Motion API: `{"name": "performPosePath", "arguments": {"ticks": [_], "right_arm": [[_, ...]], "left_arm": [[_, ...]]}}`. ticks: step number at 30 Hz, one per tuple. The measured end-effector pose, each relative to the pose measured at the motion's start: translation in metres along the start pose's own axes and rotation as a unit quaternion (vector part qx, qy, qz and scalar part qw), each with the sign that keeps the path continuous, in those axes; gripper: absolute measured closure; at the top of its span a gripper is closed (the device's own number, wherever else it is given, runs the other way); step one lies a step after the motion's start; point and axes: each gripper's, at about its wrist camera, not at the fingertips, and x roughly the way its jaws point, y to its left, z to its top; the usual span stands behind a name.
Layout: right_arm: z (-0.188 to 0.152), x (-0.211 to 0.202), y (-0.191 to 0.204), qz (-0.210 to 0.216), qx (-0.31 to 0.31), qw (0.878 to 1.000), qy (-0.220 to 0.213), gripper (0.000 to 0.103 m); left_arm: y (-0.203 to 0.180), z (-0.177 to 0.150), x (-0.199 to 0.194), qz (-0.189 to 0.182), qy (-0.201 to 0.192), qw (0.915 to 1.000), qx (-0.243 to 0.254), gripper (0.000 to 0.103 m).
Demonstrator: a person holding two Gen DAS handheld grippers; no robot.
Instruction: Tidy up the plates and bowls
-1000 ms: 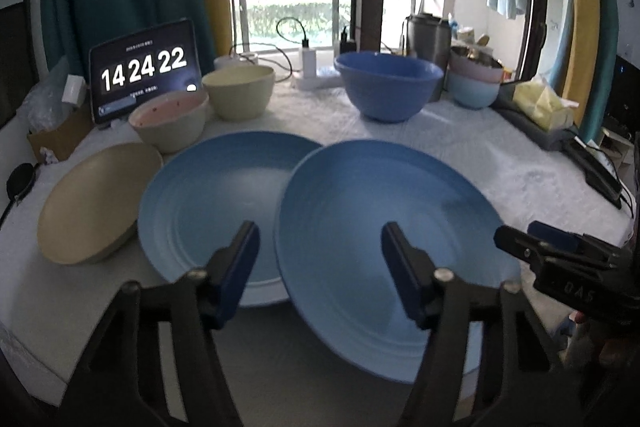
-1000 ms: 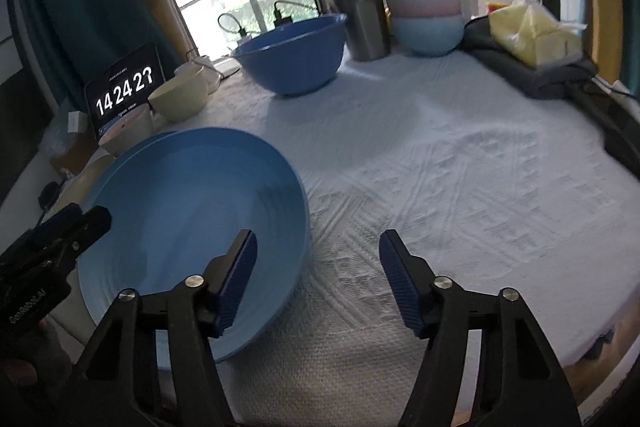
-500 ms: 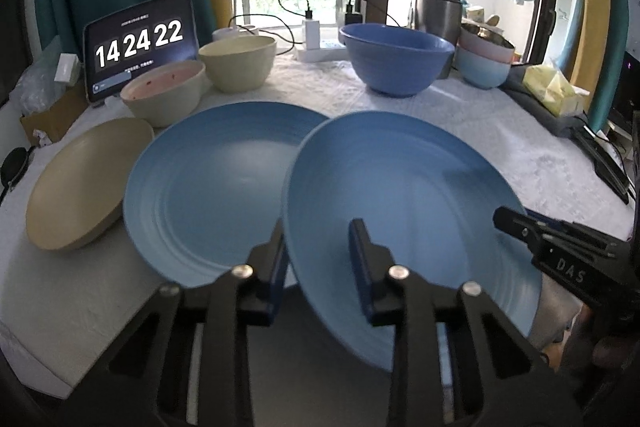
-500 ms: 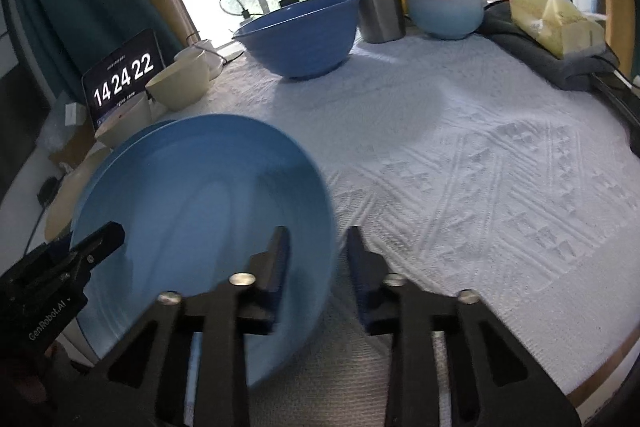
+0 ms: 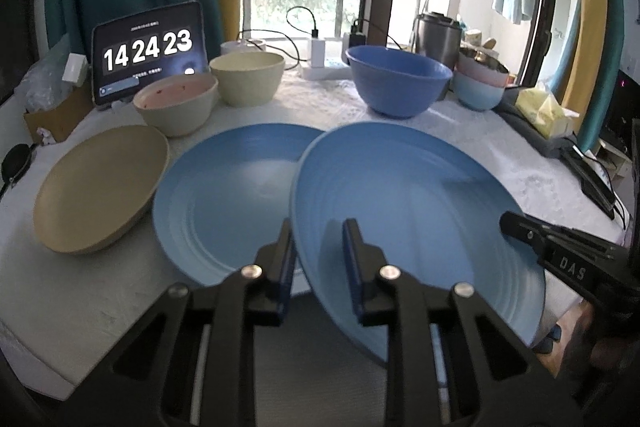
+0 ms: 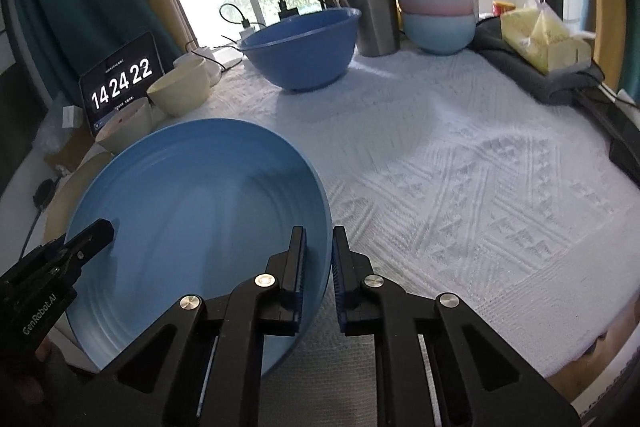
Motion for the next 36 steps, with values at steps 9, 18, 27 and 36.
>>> {"name": "performPosePath", "arguments": {"ticks": [9,18,27,36], "right_arm": [[0.017,0.001,0.028,0.005,-0.024,1.000,-0.007,0.089],[0.030,0.014,0.061,0.015,-0.048,0.999,-0.002,0.089],[0.038,0.035,0.091,0.022,-0.070,0.997,0.011,0.089],[0.048,0.063,0.104,0.022,-0.077,0.996,0.029,0.089]], "left_arm": [[0.026,0.009,-0.006,0.010,-0.013,0.9996,-0.022,0.079],[0.057,0.016,-0.005,0.031,-0.019,0.9986,-0.039,0.079],[0.086,0.019,0.008,0.049,-0.011,0.9973,-0.053,0.079],[0.099,0.023,0.030,0.060,0.007,0.9967,-0.055,0.079]]}}
